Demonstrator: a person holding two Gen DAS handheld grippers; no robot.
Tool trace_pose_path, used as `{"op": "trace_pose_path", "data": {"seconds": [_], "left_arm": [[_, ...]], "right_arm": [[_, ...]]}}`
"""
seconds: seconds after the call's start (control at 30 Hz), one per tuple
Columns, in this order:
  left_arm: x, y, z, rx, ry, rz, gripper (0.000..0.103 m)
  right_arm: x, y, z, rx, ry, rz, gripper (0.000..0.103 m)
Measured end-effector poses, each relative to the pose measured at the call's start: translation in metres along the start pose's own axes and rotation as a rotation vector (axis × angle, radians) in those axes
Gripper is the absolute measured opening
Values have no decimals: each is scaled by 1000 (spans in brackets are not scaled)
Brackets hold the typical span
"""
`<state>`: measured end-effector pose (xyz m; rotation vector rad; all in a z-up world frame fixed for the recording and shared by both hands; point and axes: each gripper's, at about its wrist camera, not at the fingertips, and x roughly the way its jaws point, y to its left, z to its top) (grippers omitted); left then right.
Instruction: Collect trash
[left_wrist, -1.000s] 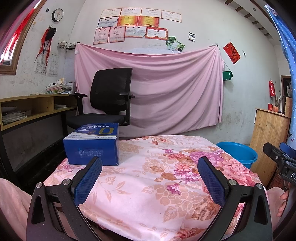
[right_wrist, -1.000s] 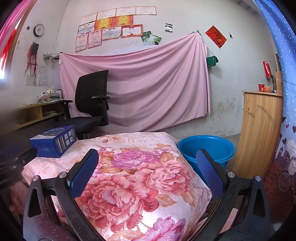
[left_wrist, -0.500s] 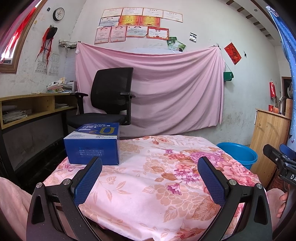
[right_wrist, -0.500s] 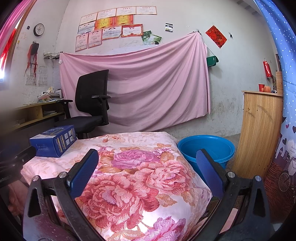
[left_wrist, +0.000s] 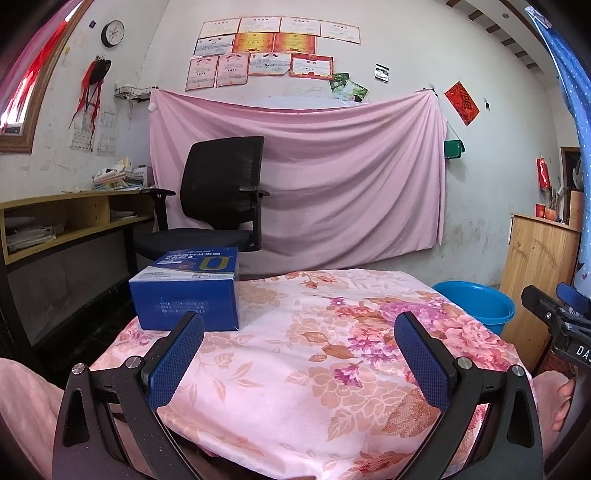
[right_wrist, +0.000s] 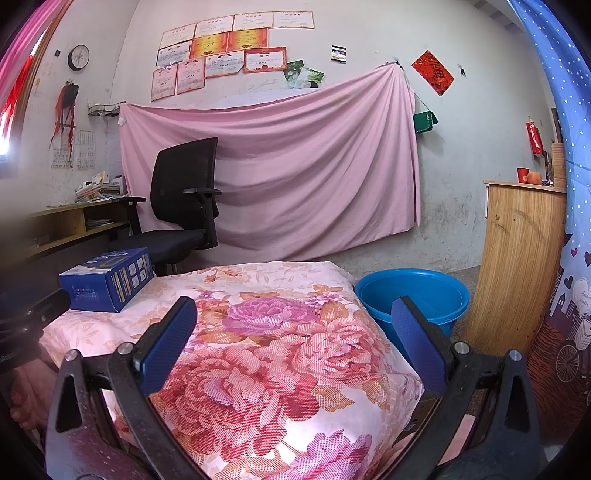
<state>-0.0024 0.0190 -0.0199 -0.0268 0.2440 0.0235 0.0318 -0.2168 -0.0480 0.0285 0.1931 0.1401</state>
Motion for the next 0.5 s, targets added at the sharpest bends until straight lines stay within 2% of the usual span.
{"op": "trace_pose_path", "data": {"seconds": [0.5], "left_arm": [[2,-2,-1,6,6,10,101]], "right_arm": [[1,-4,-1,-10,14,13,103]]}}
